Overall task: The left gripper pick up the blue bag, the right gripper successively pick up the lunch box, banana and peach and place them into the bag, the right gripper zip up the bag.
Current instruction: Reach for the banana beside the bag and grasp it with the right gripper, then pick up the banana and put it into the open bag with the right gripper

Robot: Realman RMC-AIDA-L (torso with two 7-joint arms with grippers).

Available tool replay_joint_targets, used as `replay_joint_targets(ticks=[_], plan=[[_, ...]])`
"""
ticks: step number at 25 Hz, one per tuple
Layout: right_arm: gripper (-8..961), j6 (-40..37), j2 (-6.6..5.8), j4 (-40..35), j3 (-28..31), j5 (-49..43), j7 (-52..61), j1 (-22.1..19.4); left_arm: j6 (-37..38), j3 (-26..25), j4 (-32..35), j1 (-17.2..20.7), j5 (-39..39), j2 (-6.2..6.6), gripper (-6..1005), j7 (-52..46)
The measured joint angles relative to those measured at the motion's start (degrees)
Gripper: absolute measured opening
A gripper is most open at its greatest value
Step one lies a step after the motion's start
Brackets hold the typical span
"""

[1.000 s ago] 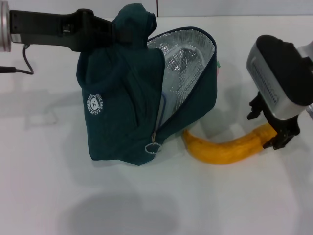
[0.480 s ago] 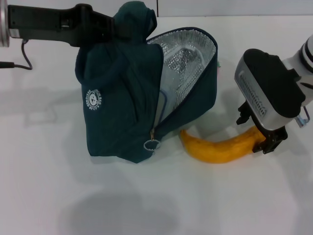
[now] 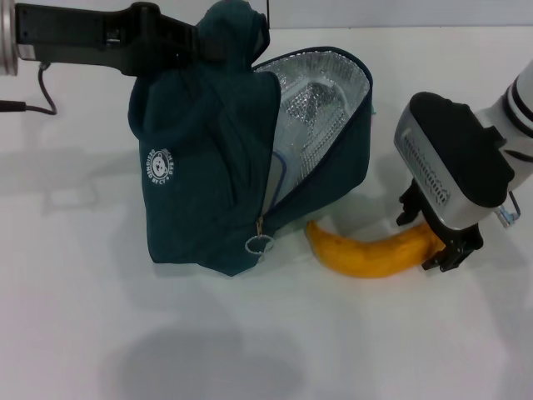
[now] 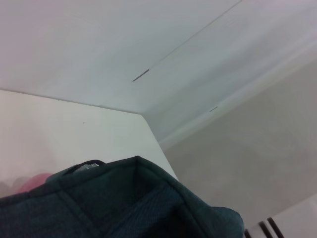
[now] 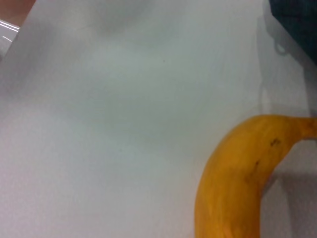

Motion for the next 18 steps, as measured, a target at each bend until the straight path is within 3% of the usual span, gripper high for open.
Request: replay_joint_targets(ticks=[5,10,11,14,18], plan=[[671,0.17,0.11,0.73,-0.93,-0.03,0.95,0.18,0.05,0.0,0.0,0.21,-0.01,0.01,38,0.08],[444,-1.58,0.1,-1.16,-1.03,0.95,2.55,0.07,0.38,0.03,0.0,0.65,-0.02,0.08,38,0.16],[440,-2.45,0.03,-2.17,-0.78,1.4,2.79,-0.16,0.44,0.05,0.0,0.77,-0.02,0.11,38,0.18],[430,-7.71,-0.07,-5.9,1.52,3.43,3.48,-0.58,0.49,0.06,0.0,1.18,-0.02,0.3,38,0.25],[429,-20.22,-0.12,-8.63,7.4,8.48,5.55,0.03,0.51,-0.2,0.0,1.37,-0.02,0.45,38,0.33]])
